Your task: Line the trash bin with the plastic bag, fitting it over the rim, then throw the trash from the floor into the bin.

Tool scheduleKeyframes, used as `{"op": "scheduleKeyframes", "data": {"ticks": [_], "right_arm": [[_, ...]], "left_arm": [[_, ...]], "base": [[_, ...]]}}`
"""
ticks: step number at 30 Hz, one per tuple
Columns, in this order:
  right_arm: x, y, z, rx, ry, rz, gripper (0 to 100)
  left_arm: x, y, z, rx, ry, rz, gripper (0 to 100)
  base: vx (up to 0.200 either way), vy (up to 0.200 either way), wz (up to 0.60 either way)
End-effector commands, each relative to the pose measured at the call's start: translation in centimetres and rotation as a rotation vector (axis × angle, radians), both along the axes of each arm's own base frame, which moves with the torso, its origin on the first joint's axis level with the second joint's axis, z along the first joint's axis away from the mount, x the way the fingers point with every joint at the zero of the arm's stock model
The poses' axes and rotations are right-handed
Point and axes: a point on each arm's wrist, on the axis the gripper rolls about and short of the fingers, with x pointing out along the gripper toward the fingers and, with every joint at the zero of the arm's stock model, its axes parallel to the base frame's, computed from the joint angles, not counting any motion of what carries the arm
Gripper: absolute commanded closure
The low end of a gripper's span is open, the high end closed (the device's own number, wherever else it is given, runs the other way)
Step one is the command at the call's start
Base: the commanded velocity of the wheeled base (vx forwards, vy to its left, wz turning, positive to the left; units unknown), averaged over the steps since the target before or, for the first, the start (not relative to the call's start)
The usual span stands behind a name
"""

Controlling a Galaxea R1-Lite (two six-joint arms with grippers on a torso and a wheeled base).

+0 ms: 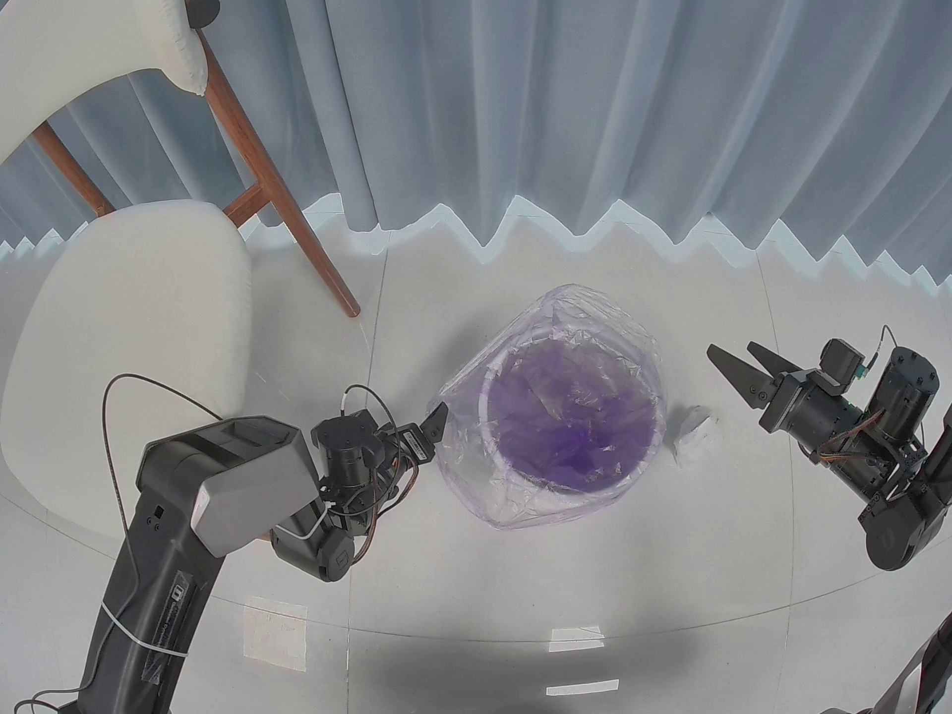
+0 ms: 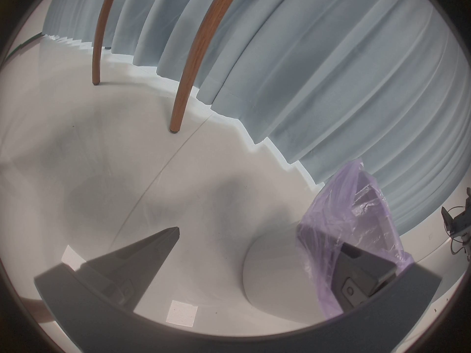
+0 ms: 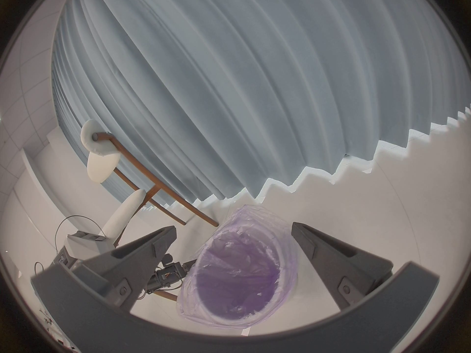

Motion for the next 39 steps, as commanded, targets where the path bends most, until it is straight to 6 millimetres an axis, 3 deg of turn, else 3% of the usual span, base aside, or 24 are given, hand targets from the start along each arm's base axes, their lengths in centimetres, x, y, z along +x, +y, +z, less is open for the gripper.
{"op": "scheduleKeyframes", "data": {"ticks": [1,5,10,14,22,29,32,36,39], "right_arm": [[0.0,0.2,-0.3,0.0,0.0,0.006,0],[0.0,0.2,-0.2,0.0,-0.001,0.008,0],[-0.1,0.2,-0.2,-0.002,-0.002,0.009,0],[-0.1,0.2,-0.3,-0.018,-0.006,0.008,0],[-0.2,0.4,-0.7,-0.025,0.005,0.013,0],[-0.2,0.4,-0.5,-0.024,-0.003,0.013,0],[-0.2,0.4,-0.5,-0.025,-0.002,0.013,0],[-0.2,0.3,-0.4,-0.025,-0.005,0.013,0],[-0.2,0.4,-0.5,-0.025,-0.002,0.013,0]], "left_arm": [[-0.4,-0.7,-0.9,0.003,0.011,-0.018,0],[-1.0,-1.3,-1.0,0.007,0.016,-0.032,0],[-2.4,-2.4,-2.3,0.059,0.05,-0.063,0],[-2.4,-2.1,-3.5,0.116,0.045,-0.047,0],[-2.3,-1.8,-2.9,0.157,0.017,0.007,0],[-3.6,-1.8,1.0,0.243,-0.118,-0.006,0],[-5.4,-1.7,4.5,0.251,-0.14,-0.02,0],[-6.2,-1.2,8.6,0.221,-0.207,-0.007,0],[-7.4,-0.9,9.2,0.247,-0.196,-0.017,0]], "base": [[0.0,0.0,0.0],[0.0,0.0,0.0],[0.0,0.0,0.0],[0.0,0.0,0.0],[0.0,0.0,0.0],[0.0,0.0,0.0],[0.0,0.0,0.0],[0.0,0.0,0.0],[0.0,0.0,0.0]]}}
